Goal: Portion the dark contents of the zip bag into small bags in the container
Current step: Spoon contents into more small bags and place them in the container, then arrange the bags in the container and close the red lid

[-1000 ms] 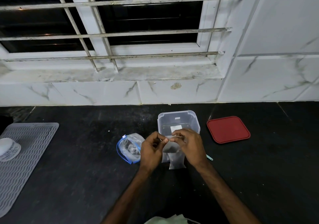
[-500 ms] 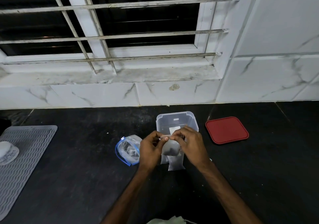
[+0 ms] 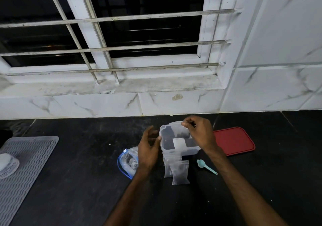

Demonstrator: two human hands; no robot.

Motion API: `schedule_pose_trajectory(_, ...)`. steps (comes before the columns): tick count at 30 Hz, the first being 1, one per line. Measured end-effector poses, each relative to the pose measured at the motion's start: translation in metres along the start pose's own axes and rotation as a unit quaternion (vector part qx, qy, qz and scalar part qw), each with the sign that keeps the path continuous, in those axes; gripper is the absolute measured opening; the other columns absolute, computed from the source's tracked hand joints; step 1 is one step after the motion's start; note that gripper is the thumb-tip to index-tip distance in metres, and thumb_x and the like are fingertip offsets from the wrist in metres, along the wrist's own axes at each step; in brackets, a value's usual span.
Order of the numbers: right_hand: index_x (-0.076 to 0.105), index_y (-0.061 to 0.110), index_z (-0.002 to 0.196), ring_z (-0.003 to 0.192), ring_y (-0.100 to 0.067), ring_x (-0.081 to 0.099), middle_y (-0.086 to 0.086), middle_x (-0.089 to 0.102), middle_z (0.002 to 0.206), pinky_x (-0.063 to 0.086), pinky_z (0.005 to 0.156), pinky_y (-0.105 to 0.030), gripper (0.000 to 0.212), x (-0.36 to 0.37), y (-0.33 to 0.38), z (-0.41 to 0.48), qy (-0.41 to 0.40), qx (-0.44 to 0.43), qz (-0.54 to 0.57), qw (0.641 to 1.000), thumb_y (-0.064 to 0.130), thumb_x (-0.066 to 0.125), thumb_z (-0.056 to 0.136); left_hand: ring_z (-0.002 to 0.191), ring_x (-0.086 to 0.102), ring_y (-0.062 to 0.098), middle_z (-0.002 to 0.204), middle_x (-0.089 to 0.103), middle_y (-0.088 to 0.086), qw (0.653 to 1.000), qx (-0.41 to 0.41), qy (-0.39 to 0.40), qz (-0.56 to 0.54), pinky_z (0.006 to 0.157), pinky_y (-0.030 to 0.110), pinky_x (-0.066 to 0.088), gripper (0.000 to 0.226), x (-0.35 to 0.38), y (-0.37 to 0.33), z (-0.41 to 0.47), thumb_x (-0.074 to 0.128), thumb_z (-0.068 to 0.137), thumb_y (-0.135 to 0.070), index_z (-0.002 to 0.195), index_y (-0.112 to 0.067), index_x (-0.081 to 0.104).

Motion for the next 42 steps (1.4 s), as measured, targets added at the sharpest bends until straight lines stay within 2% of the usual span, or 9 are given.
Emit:
schedule_pose_trajectory(4,0.07,0.02,0.084,0.072,-0.012,0.067,0.005,0.072,0.081,0.055,0.069,-0.032,0.007,0.045,-0.013,0.018,0.12,0.007,-0.091,0.989,0.015,0.065,0.087,0.104,0.062,0.007,0.123,0.064,-0.001,0.997,-0.027,0.015,0.076,0.088,0.024,0.053,0.045,-0.006,0.025,0.0,0.062,0.091,-0.005,0.133,-0.016,0.053)
schedule_pose_trajectory(9,0.062,0.019,0.119,0.099,-0.02,0.067,-0.002,0.068,0.114,0.052,0.082,-0.03,0.027,0.093,-0.017,0.005,0.219,-0.06,-0.273,0.935,0.013,0.052,0.095,0.091,0.062,0.001,0.115,0.065,-0.008,0.995,-0.019,-0.009,0.099,0.079,0.014,0.05,0.053,-0.015,0.036,-0.008,0.058,0.09,0.003,0.133,-0.027,0.049)
schedule_pose_trajectory(13,0.062,0.015,0.118,0.107,-0.024,0.062,-0.006,0.065,0.117,0.048,0.092,-0.033,0.024,0.113,-0.026,-0.018,0.367,-0.009,-0.298,0.881,0.02,0.05,0.098,0.09,0.062,-0.001,0.113,0.065,-0.012,0.994,-0.004,-0.012,0.11,0.076,0.012,0.049,0.049,-0.017,0.039,-0.01,0.06,0.09,0.002,0.13,-0.026,0.052)
schedule_pose_trajectory(18,0.066,0.019,0.118,0.109,-0.027,0.061,-0.006,0.064,0.123,0.048,0.098,-0.041,0.027,0.111,-0.029,-0.013,0.439,-0.021,-0.305,0.845,0.019,0.052,0.095,0.103,0.059,-0.004,0.116,0.063,-0.016,0.988,0.031,0.028,0.151,0.088,0.02,0.051,0.04,-0.002,0.032,-0.006,0.057,0.092,-0.005,0.123,-0.03,0.058)
schedule_pose_trajectory(20,0.064,0.016,0.121,0.112,-0.029,0.059,-0.008,0.063,0.125,0.047,0.098,-0.041,0.029,0.105,-0.027,-0.01,0.429,-0.027,-0.309,0.848,0.022,0.048,0.097,0.108,0.056,-0.003,0.118,0.06,-0.014,0.978,0.059,0.06,0.193,0.092,0.022,0.049,0.032,0.008,0.031,-0.001,0.056,0.093,-0.009,0.117,-0.029,0.061)
schedule_pose_trajectory(26,0.063,0.024,0.118,0.107,-0.013,0.057,0.003,0.065,0.116,0.048,0.091,-0.028,0.029,0.066,-0.004,-0.034,0.221,-0.038,-0.181,0.958,0.038,0.048,0.098,0.125,0.046,0.013,0.138,0.045,-0.004,0.939,0.029,0.119,0.321,0.102,0.024,0.039,0.027,0.025,0.058,0.009,0.055,0.096,-0.02,0.121,-0.028,0.063)
schedule_pose_trajectory(28,0.062,0.023,0.118,0.104,-0.013,0.058,0.001,0.065,0.113,0.049,0.089,-0.029,0.028,0.062,-0.001,-0.055,0.259,-0.005,-0.19,0.947,0.038,0.053,0.096,0.123,0.047,0.013,0.138,0.046,-0.005,0.934,0.023,0.126,0.334,0.099,0.026,0.042,0.025,0.026,0.062,0.007,0.054,0.097,-0.022,0.119,-0.03,0.063)
schedule_pose_trajectory(32,0.056,0.012,0.12,0.114,-0.024,0.052,-0.008,0.059,0.119,0.046,0.092,-0.038,0.036,0.066,-0.01,-0.079,0.348,0.014,-0.332,0.876,0.036,0.058,0.092,0.116,0.05,0.009,0.131,0.05,-0.009,0.93,0.017,0.134,0.342,0.092,0.025,0.046,0.018,0.032,0.062,0.008,0.053,0.097,-0.025,0.105,-0.032,0.067)
schedule_pose_trajectory(42,0.053,0.012,0.123,0.115,-0.03,0.054,-0.012,0.058,0.124,0.044,0.095,-0.042,0.032,0.073,-0.021,-0.095,0.397,0.049,-0.341,0.851,0.015,0.055,0.092,0.106,0.053,0.006,0.121,0.055,-0.012,0.933,0.045,0.124,0.336,0.09,0.026,0.048,0.014,0.032,0.065,0.007,0.053,0.097,-0.029,0.092,-0.036,0.064)
Point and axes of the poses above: each hand's wrist, its own z-axis towards the middle knuckle, its own x-axis out of the palm, y = z × x, the point moved 6 cm from there along z, towards the middle knuckle
